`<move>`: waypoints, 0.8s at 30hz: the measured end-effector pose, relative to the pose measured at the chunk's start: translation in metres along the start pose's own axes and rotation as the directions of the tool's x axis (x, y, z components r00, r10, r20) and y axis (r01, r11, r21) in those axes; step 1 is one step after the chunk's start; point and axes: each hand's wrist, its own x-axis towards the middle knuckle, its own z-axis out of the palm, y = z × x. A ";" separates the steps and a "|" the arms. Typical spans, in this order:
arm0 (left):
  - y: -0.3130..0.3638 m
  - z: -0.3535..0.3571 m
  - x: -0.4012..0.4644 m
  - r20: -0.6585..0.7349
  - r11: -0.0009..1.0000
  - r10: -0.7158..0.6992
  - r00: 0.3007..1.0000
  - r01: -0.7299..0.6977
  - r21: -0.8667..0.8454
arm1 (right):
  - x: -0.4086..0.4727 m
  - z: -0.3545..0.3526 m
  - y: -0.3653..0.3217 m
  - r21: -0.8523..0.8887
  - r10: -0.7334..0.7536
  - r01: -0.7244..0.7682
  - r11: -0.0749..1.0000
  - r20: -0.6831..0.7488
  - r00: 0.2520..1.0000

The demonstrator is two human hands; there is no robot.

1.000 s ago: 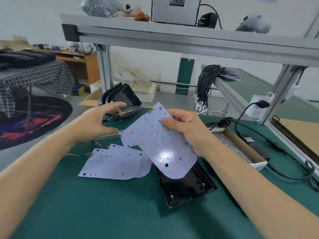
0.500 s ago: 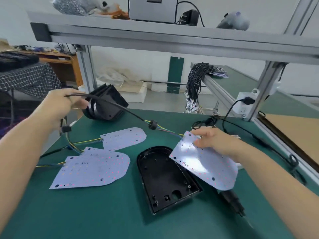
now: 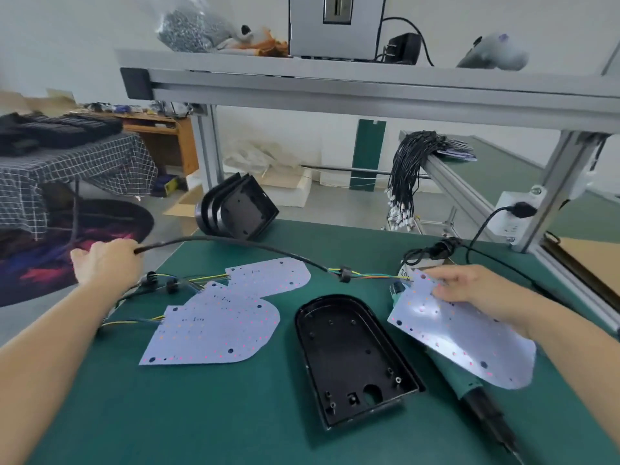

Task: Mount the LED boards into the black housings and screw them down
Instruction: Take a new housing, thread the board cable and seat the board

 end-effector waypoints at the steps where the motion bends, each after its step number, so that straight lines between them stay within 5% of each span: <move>1: 0.006 -0.008 0.000 -0.096 0.988 -0.020 0.995 0.006 -0.152 | 0.000 0.003 0.000 -0.059 0.011 -0.011 0.998 -0.001 1.000; 3: 0.029 -0.038 -0.007 -0.374 0.911 -0.059 0.926 -0.103 -0.399 | 0.001 0.009 0.000 -0.167 0.030 -0.035 0.985 -0.028 0.999; 5: 0.059 -0.068 -0.022 -0.607 0.822 -0.005 0.795 -0.343 -0.455 | 0.006 0.014 0.000 -0.296 0.054 -0.066 0.953 -0.047 0.997; 9: 0.129 -0.089 -0.072 -0.701 0.689 0.467 0.538 -0.718 -0.093 | 0.007 0.029 -0.014 -0.605 0.087 -0.113 0.788 -0.073 0.994; 11: 0.160 -0.085 -0.099 -0.634 0.577 0.653 0.415 -0.814 0.062 | 0.003 0.035 -0.029 -0.670 -0.108 -0.050 0.741 -0.191 0.976; 13: 0.184 -0.079 -0.123 -0.568 0.397 0.789 0.234 -0.900 0.180 | -0.005 0.043 -0.052 -0.399 -0.258 0.123 0.909 -0.304 0.917; 16: 0.210 -0.077 -0.151 -0.424 0.095 0.904 -0.054 -0.941 0.325 | -0.010 0.053 -0.090 0.234 -0.154 0.180 0.956 -0.124 0.980; 20: 0.237 -0.071 -0.175 -0.260 -0.181 0.933 -0.248 -0.949 0.257 | 0.001 0.066 -0.118 0.344 0.037 -0.112 0.932 0.218 0.975; 24: 0.236 -0.056 -0.189 -0.292 -0.330 0.857 -0.425 -0.888 0.321 | 0.007 0.068 -0.128 0.579 -0.116 -0.047 0.814 0.242 0.963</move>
